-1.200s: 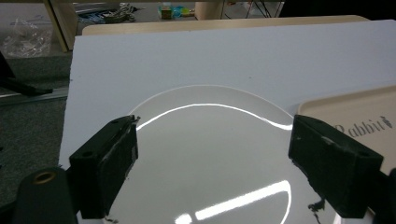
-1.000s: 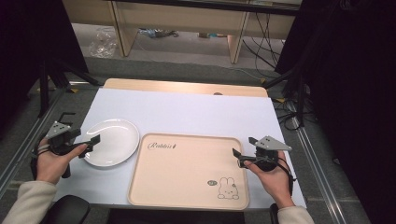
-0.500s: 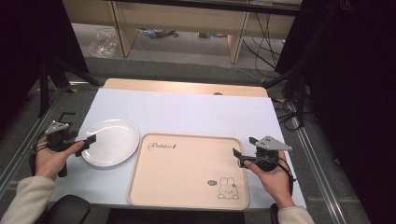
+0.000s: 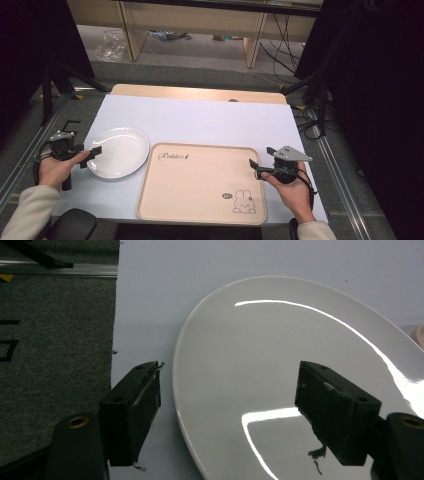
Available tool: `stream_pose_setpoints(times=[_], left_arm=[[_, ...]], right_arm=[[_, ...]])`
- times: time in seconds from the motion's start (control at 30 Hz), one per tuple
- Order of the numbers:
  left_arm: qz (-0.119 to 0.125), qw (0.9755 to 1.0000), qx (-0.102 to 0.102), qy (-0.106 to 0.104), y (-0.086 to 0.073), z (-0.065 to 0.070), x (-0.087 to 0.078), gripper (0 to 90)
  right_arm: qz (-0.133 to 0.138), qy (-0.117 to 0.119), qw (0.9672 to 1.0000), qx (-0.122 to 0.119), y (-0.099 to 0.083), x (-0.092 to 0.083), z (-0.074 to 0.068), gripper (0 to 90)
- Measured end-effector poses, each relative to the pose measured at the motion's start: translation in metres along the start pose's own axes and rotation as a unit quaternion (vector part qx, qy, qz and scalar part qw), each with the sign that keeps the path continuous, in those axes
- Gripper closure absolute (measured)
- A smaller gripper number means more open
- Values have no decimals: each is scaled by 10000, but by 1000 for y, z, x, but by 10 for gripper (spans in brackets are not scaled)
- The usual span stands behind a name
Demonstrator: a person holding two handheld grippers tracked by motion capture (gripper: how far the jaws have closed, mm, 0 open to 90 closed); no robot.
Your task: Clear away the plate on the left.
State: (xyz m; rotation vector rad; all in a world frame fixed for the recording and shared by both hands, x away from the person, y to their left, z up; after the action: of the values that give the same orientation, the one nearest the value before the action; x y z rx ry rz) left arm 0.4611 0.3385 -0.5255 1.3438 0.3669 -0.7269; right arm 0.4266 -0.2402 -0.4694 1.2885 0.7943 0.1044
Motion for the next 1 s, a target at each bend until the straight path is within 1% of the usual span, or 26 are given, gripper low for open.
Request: stream_pose_setpoints(times=[0.03, 0.07, 0.1, 0.13, 0.17, 0.2, 0.23, 0.27, 0.33, 0.37, 0.4, 0.43, 0.5, 0.53, 0.57, 0.63, 0.7, 0.8, 0.9, 0.93, 1.0], left_arm=[[23, 10000, -71, -21, 0, 0, 1, 273], [27, 10000, -81, -29, 0, 0, 2, 273], [-104, 9999, -60, 14, -2, -2, 1, 276], [-73, 9999, -87, -24, -2, -2, 3, 281], [-110, 9999, -100, -42, -3, -2, 3, 282], [-192, 9995, -262, 5, -5, -2, 3, 292], [-192, 9995, -262, 5, -5, -2, 3, 299], [-198, 9996, -189, -29, -4, -4, 3, 299], [-208, 9995, -247, -31, -5, -5, 3, 307], [-239, 9993, -302, -18, -5, -5, 4, 320], [-239, 9993, -302, -18, -5, -5, 4, 326], [-258, 9993, -251, -51, -6, -6, 4, 329], [-255, 9992, -286, -64, -6, -6, 5, 337], [-308, 9990, -321, -50, -7, -6, 5, 342], [-323, 9990, -303, -81, -7, -6, 5, 348], [-357, 9988, -326, -73, -8, -7, 5, 356], [-369, 9985, -399, -87, -9, -7, 6, 373], [-402, 9977, -539, -108, -10, -7, 6, 402], [-432, 9970, -619, -169, -11, -7, 7, 433], [-431, 9966, -683, -165, -11, -7, 7, 441], [-452, 9956, -795, -224, -12, -8, 8, 453]], right_arm=[[-1, -3, 10000, 0, 0, 0, 0, 222], [-1, -3, 10000, 0, 0, 0, 0, 222], [-2, -3, 10000, -1, 0, 0, 0, 222], [-4, -3, 10000, 0, 0, 0, 0, 222], [0, 0, 10000, -1, 0, 0, 0, 222], [-7, -8, 10000, -4, 0, 0, 0, 222], [-7, -8, 10000, -4, 0, 0, 0, 222], [-7, 0, 10000, 0, 0, 0, 0, 222], [-41, -16, 10000, -3, -1, 0, 0, 222], [-109, 42, 9999, 52, -2, -1, -1, 222], [-61, 33, 10000, 42, -1, 0, -1, 222], [-52, 36, 10000, 23, -1, 0, -1, 222], [-105, 34, 9999, 53, -2, -1, -1, 222], [-102, 35, 9999, 52, -2, -1, -1, 222], [-102, 45, 9999, 54, -2, -1, -1, 222], [-104, 37, 9999, 52, -2, -1, -1, 222], [-76, -6, 10000, 0, -1, 0, 0, 222], [-61, 41, 10000, 21, -1, 0, -1, 223], [-71, 55, 10000, 22, -1, 0, -1, 225], [-70, 56, 10000, 21, -1, 0, -1, 224], [-66, 58, 10000, 21, -1, 0, -1, 225]])
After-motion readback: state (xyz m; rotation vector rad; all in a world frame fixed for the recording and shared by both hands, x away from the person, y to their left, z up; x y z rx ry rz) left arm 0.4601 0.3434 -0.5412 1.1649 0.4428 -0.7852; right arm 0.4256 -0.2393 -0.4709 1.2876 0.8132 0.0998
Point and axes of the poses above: each handheld gripper's, and its own axes: x roughly forward along the jaws, y roughly out of its top, z roughly to its right, the point moved 7 cm from there along x, roughly forward along the jaws
